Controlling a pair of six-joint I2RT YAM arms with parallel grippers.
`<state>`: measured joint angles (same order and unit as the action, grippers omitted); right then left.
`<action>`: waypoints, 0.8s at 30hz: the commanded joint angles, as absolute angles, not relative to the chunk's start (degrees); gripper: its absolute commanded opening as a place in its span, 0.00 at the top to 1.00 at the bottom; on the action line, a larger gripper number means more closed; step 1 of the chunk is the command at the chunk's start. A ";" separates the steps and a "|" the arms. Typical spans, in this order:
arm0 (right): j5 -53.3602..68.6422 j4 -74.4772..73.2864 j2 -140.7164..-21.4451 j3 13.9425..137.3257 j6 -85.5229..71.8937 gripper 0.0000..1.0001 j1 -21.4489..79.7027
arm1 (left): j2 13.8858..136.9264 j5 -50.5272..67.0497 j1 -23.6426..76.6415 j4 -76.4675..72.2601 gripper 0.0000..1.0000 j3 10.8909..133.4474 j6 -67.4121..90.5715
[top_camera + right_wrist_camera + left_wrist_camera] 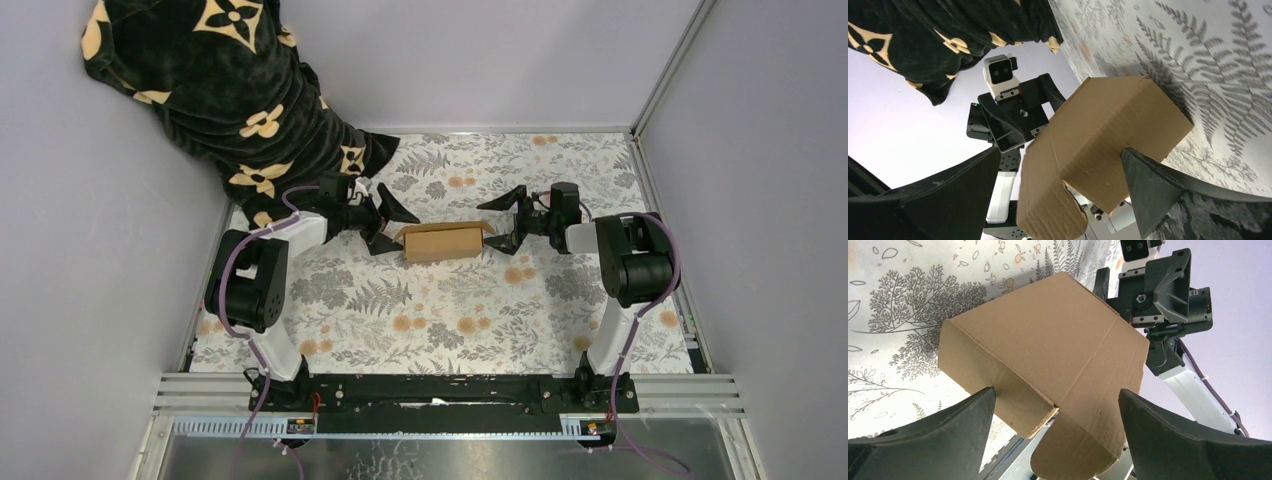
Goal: Fold the paper box
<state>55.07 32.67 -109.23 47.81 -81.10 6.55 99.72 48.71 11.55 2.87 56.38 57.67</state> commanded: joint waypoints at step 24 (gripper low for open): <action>53.78 20.60 -110.50 57.57 -68.35 0.00 0.63 | 102.47 51.82 7.82 -0.98 0.01 61.49 57.08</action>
<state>54.87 23.03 -112.90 54.30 -71.88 2.63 104.14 51.48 9.19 -1.63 58.87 58.76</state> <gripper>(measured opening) 0.993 0.986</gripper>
